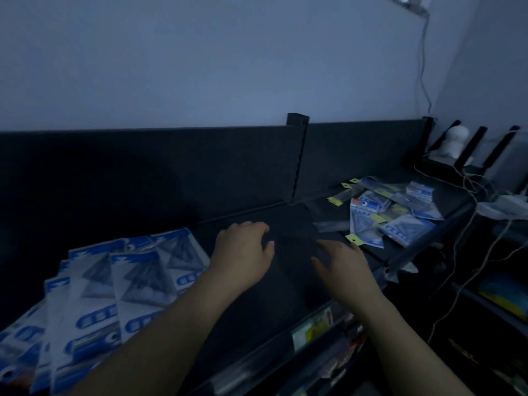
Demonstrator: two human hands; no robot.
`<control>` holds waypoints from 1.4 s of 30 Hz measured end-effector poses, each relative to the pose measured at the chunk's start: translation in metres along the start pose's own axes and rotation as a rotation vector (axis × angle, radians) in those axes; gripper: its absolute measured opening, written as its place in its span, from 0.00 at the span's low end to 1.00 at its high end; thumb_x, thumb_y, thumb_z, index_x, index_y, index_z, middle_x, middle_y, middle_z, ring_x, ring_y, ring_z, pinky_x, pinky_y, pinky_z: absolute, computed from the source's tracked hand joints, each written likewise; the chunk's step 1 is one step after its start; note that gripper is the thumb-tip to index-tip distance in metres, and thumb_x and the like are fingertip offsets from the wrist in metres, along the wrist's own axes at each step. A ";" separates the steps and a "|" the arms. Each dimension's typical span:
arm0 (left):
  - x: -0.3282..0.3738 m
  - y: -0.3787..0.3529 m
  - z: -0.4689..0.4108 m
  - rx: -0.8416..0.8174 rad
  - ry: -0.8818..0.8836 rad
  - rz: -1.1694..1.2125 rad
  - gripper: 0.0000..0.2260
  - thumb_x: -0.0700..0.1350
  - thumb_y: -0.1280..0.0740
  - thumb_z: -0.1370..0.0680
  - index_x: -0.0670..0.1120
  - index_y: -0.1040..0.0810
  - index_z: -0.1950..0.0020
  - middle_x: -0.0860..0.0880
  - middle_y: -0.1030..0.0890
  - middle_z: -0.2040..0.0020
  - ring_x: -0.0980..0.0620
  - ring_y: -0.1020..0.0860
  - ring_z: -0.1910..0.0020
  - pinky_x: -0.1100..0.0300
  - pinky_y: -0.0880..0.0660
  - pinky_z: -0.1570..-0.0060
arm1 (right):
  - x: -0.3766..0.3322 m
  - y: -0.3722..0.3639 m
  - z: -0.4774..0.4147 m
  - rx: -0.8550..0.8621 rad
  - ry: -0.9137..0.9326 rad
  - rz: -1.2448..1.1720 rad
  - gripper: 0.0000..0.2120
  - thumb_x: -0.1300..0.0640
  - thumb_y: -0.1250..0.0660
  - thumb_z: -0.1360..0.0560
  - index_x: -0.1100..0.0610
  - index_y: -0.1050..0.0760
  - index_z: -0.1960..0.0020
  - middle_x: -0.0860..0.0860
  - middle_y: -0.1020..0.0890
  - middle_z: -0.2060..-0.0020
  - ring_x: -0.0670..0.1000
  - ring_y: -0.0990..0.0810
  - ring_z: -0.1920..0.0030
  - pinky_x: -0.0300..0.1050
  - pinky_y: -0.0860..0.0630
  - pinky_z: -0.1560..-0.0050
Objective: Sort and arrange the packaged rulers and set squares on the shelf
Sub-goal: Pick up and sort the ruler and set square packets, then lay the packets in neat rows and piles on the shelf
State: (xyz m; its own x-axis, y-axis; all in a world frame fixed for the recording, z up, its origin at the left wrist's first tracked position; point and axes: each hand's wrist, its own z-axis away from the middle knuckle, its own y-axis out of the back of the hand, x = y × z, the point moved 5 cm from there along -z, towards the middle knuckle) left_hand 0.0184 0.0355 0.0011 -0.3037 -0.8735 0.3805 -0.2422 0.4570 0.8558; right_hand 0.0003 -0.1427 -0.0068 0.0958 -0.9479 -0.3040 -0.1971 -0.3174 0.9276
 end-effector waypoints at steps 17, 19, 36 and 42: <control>0.054 -0.133 -0.134 -0.271 0.109 0.026 0.19 0.55 0.41 0.20 0.49 0.31 0.32 0.48 0.29 0.35 0.48 0.30 0.38 0.53 0.30 0.39 | 0.159 -0.018 -0.140 -0.044 -0.092 0.004 0.18 0.52 0.43 0.20 0.56 0.28 0.33 0.52 0.23 0.36 0.53 0.27 0.37 0.53 0.42 0.28; 0.061 -0.152 -0.148 -0.305 0.088 -0.002 0.23 0.56 0.43 0.20 0.50 0.37 0.26 0.48 0.36 0.27 0.47 0.36 0.31 0.50 0.35 0.33 | 0.172 -0.024 -0.160 -0.059 -0.060 0.054 0.18 0.52 0.42 0.21 0.55 0.28 0.33 0.52 0.25 0.34 0.54 0.28 0.35 0.51 0.40 0.30; 0.041 -0.183 -0.173 -0.148 0.062 -0.005 0.23 0.58 0.43 0.20 0.50 0.33 0.27 0.50 0.40 0.23 0.50 0.44 0.24 0.51 0.47 0.26 | 0.211 -0.065 -0.190 0.040 0.091 0.057 0.36 0.43 0.62 0.28 0.56 0.25 0.36 0.53 0.24 0.38 0.56 0.26 0.39 0.53 0.33 0.36; 0.023 -0.188 -0.196 -0.327 0.171 -0.182 0.35 0.67 0.54 0.22 0.49 0.58 0.21 0.50 0.58 0.21 0.50 0.60 0.23 0.44 0.60 0.26 | 0.210 -0.066 -0.193 0.034 0.098 0.076 0.36 0.43 0.63 0.28 0.55 0.25 0.35 0.51 0.24 0.40 0.55 0.26 0.40 0.52 0.32 0.38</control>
State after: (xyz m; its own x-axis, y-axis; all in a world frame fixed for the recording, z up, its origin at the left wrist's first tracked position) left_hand 0.2379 -0.1039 -0.0824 -0.1182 -0.9632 0.2414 0.0363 0.2387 0.9704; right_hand 0.2214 -0.3157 -0.0897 0.1738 -0.9623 -0.2090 -0.2403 -0.2473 0.9387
